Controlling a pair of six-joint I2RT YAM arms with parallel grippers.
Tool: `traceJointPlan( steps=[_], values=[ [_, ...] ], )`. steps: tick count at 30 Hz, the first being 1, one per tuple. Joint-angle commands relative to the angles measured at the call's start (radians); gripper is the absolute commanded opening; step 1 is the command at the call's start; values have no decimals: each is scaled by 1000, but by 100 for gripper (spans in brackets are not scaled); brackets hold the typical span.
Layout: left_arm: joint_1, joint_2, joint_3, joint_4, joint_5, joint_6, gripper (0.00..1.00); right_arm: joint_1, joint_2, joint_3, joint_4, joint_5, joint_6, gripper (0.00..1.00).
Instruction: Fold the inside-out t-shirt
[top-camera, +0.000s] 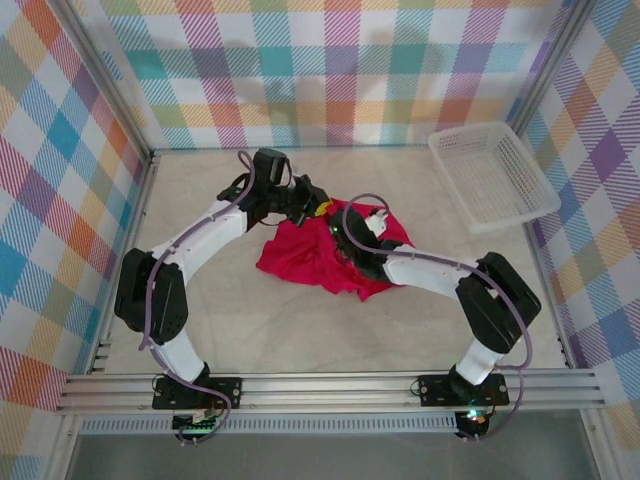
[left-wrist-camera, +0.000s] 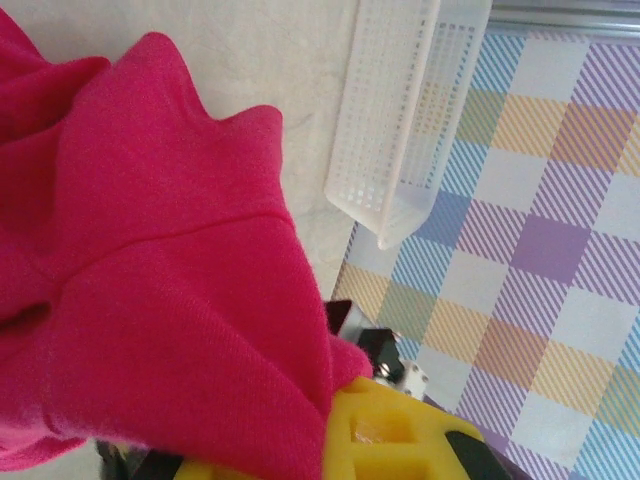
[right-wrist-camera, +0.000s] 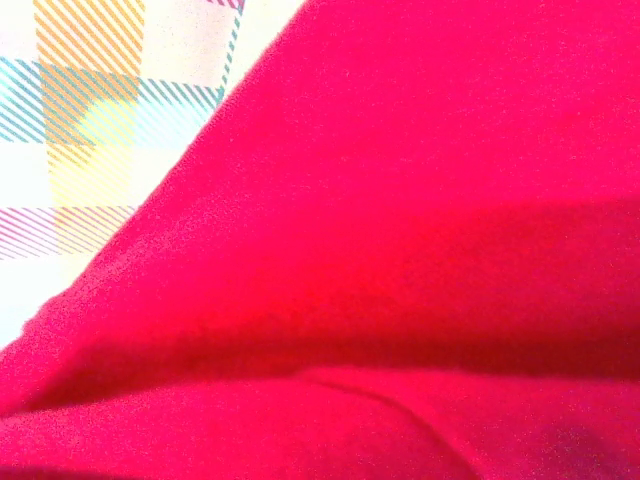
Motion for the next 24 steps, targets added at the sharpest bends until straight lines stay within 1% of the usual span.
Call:
traceJointPlan(
  steps=[1,4,6,8,10,11,12,13,15,17,19,22,24],
  values=[
    [31,-21,24,-11,29,35,0,10,-128,-11,-142,8,-97,0],
    [40,4,57,-17,37,42,0,10,-217,-99,-137,2,-83,0],
    [43,18,76,-21,42,46,0,7,-246,-118,-151,3,-92,0],
    [45,32,89,-34,46,62,0,-6,-248,-98,-184,-9,-146,0],
    [51,37,89,-67,31,95,0,-31,-227,-60,-206,-67,-233,1],
    [55,40,88,-92,11,121,0,-45,-213,-36,-206,-108,-280,8],
    [59,47,86,-116,-12,151,1,-54,-191,-6,-211,-144,-328,16],
    [63,60,85,-134,-27,173,6,-60,-169,25,-227,-174,-361,23],
    [78,101,78,-152,-29,197,10,-71,-102,106,-273,-231,-419,29],
    [98,134,53,-124,-10,188,12,-76,-31,165,-297,-268,-440,30],
    [115,151,16,-77,0,163,13,-81,35,201,-305,-297,-424,29],
    [134,168,-18,-36,16,141,16,-81,115,223,-256,-322,-408,25],
    [145,175,-38,5,31,127,17,-82,174,248,-239,-332,-404,20]
  ],
)
